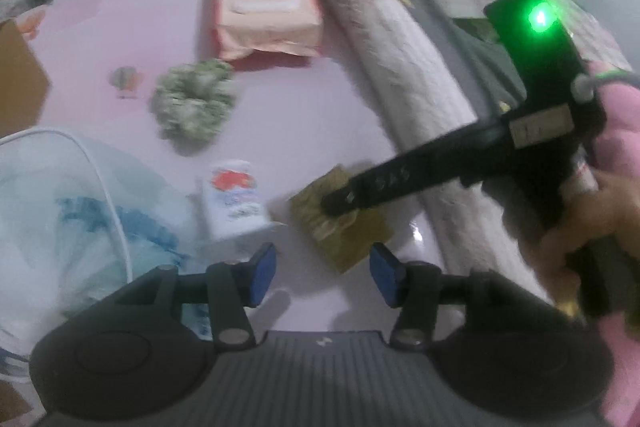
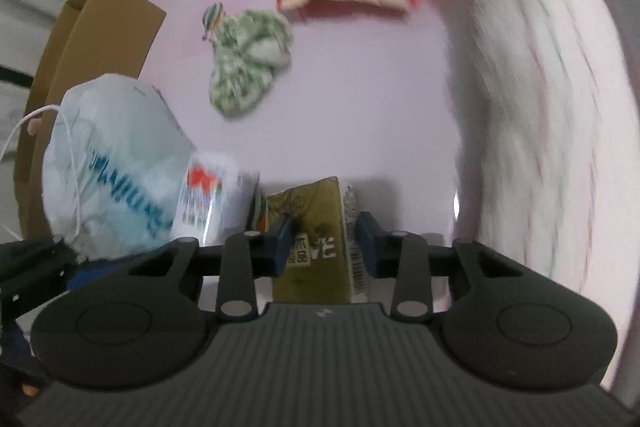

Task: Organize soft objects
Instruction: 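Grasp the gold LOTTE packet with the right gripper, then carry the gold packet into the box and open the right gripper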

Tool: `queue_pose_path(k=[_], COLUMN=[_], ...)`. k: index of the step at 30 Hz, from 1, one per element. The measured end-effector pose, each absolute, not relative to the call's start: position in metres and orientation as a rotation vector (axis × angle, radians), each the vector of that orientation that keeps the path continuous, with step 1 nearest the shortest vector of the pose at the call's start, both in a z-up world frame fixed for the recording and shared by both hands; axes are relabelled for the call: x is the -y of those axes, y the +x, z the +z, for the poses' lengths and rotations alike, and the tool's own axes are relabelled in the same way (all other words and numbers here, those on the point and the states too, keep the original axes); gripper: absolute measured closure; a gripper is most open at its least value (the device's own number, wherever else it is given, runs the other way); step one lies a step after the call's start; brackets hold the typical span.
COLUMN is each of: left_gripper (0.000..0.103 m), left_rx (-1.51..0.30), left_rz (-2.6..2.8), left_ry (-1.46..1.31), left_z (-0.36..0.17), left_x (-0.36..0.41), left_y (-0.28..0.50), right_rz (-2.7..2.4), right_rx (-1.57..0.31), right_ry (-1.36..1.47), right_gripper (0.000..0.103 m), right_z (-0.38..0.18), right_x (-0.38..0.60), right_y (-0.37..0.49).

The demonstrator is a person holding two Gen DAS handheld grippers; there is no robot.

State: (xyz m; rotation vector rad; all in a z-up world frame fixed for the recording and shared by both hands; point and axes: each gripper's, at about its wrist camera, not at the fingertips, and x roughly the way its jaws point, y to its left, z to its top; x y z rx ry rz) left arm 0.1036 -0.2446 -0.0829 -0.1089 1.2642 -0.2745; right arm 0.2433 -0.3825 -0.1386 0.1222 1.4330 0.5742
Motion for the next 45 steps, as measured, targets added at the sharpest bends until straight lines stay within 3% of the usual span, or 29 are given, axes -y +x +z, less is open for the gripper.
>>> queue_pose_path(k=[3,11,19,33,45], left_gripper=[0.034,0.033,0.033,0.037,0.036], left_rx=[-1.330,-1.473,-1.494,-1.450,-1.345], left_rz=[-0.337,-0.338,-0.292,-0.386,-0.417], left_ry=[-0.102,-0.048,-0.084,-0.042,-0.010], left_z=[-0.095,-0.140,-0.155,-0.112,-0.037], left_x=[0.262,0.282,0.273,0.244,0.178], left_y=[0.101,0.099,0.101,0.098,0.079], right_rz=[0.542,0.489,0.466,0.383,0.350], right_rx=[-1.473,-1.522,-1.553,-1.486,-1.390], right_ry=[0.203,0.376,0.501,0.636,0.695], right_gripper=[0.072,0.074,0.074,0.074,0.073], right_z=[-0.142,-0.151,-0.162,-0.141,-0.075], right_x=[0.396,0.410,0.413,0.410,0.359], right_y=[0.218,0.183,0.184,0.166,0.142])
